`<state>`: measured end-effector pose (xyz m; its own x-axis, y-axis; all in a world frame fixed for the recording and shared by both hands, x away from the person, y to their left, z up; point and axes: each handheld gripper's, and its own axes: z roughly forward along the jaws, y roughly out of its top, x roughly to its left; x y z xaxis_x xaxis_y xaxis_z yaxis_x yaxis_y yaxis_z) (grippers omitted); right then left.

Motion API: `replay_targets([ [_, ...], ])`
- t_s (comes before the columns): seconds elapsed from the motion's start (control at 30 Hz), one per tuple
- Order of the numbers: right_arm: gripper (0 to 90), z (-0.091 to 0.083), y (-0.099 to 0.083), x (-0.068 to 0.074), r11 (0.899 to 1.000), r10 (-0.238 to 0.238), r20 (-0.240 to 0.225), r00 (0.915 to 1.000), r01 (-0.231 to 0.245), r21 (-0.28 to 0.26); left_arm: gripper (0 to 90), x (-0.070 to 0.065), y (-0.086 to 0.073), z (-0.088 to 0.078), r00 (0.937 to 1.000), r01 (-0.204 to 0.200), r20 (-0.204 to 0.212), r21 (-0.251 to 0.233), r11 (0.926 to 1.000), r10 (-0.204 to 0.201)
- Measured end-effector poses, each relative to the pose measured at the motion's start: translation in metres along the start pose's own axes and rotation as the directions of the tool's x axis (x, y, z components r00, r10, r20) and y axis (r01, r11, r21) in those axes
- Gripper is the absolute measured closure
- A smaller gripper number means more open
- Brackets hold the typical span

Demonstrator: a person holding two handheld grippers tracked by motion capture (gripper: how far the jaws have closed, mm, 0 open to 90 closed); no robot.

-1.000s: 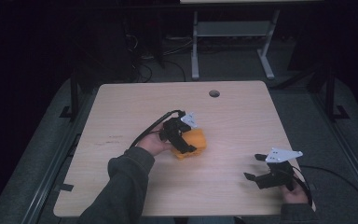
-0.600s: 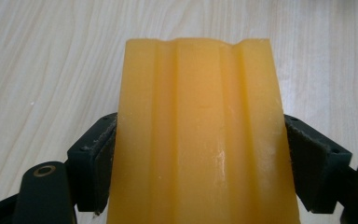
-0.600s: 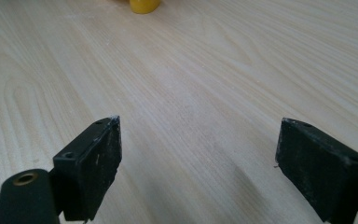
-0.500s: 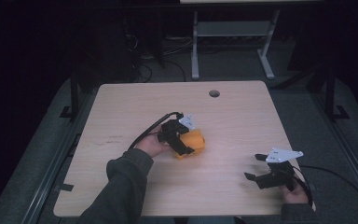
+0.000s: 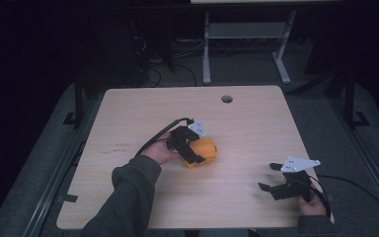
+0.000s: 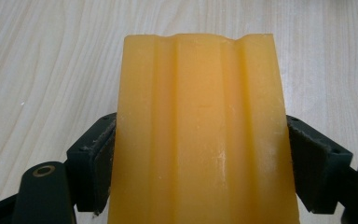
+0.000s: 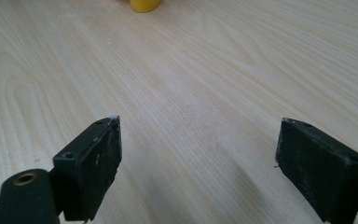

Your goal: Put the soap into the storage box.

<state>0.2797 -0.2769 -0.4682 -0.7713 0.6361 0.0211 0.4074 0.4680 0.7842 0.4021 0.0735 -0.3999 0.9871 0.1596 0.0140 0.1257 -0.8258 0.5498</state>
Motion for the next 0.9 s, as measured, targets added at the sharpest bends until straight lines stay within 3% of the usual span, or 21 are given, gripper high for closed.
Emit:
replay_targets([
  [0.1, 13.7, 0.000, 0.000, 0.000, 1.000, 0.003, -0.002, 1.0000, -0.003, 0.001, 19.2, 0.000, 0.000, 0.000, 0.9998, 0.016, 0.009, -0.001, 0.9999, -0.016],
  [0.5, 13.7, 0.001, 0.000, 0.000, 1.000, -0.001, -0.004, 1.0000, 0.001, 0.004, 15.5, -0.003, 0.001, -0.002, 0.9999, 0.014, -0.001, 0.000, 0.9999, -0.014],
  [0.9, 13.7, 0.001, 0.000, 0.000, 1.000, -0.003, -0.001, 1.0000, 0.003, 0.002, 16.1, -0.006, 0.002, -0.017, 0.9994, 0.013, -0.032, -0.022, 0.9997, -0.014],
])
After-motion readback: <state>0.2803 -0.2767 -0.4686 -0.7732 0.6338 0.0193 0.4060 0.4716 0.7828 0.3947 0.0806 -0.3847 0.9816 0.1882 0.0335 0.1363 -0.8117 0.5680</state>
